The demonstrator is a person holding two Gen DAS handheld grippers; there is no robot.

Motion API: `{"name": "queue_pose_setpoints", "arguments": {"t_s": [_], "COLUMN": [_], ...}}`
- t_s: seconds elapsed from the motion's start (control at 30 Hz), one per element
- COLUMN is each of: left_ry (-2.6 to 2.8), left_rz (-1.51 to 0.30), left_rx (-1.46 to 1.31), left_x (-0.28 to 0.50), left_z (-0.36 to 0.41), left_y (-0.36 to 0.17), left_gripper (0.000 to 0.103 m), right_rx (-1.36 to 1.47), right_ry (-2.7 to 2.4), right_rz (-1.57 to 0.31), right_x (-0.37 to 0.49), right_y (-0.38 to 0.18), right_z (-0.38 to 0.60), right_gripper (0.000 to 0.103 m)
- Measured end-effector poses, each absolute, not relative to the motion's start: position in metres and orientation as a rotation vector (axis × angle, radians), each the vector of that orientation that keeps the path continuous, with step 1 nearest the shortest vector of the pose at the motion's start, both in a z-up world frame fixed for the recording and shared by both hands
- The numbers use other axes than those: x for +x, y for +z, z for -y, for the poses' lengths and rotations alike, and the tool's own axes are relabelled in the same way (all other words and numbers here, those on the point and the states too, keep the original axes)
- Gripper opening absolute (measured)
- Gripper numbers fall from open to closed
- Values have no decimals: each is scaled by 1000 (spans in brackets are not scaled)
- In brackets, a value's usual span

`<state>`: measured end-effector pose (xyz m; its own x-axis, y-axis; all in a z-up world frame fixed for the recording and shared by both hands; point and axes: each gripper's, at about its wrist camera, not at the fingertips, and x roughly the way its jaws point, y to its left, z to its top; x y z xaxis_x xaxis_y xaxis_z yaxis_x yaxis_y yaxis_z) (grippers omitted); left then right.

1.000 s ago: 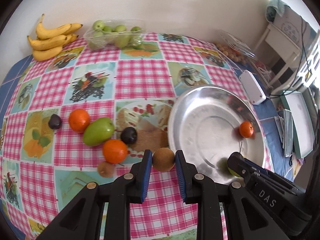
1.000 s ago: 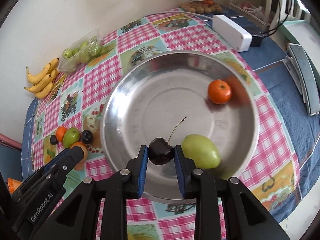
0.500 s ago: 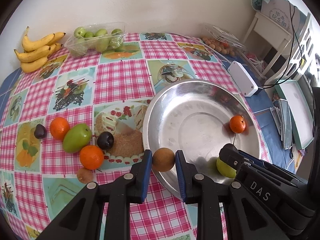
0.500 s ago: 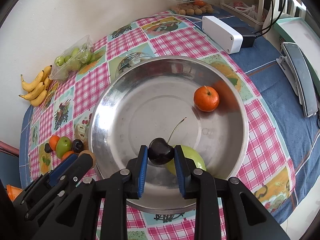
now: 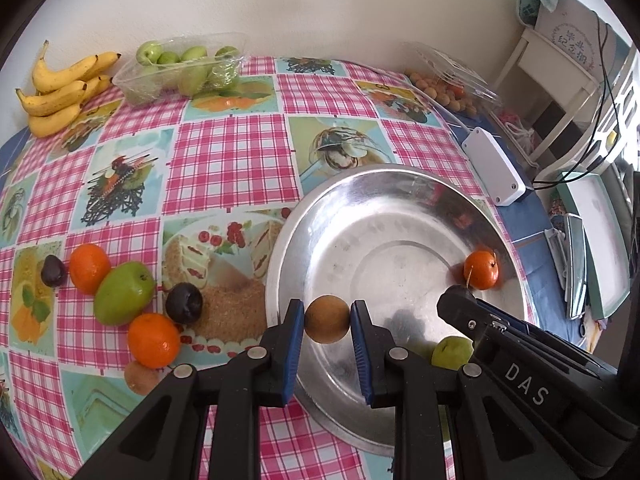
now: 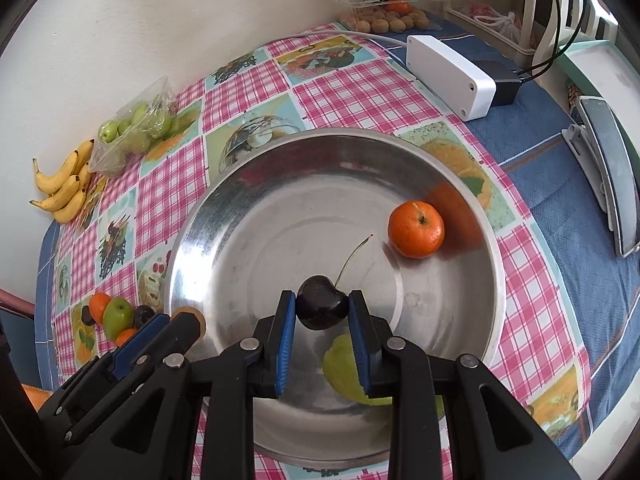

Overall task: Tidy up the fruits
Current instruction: 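Open the right tool to drop the plum in the plate while the left tool drops the kiwi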

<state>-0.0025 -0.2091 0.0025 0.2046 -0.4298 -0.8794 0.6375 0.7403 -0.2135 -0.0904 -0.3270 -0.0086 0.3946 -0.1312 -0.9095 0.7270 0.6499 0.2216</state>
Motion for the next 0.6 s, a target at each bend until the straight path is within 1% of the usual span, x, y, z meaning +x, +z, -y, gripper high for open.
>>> {"name": "queue_pose_setpoints", "arguments": {"t_s": [0.6], "left_ry": [-748], "left_rz": [-1168], "left_rx": [214], "left_x": [6], "left_z": [222], "left_y": [-14], "left_gripper": [26], "right_rx": [693], "right_ry": [-610], "right_rz": [-1054], "right_x": [-77], "right_y": [-21], "right_z": [339], "right_gripper": [29]}}
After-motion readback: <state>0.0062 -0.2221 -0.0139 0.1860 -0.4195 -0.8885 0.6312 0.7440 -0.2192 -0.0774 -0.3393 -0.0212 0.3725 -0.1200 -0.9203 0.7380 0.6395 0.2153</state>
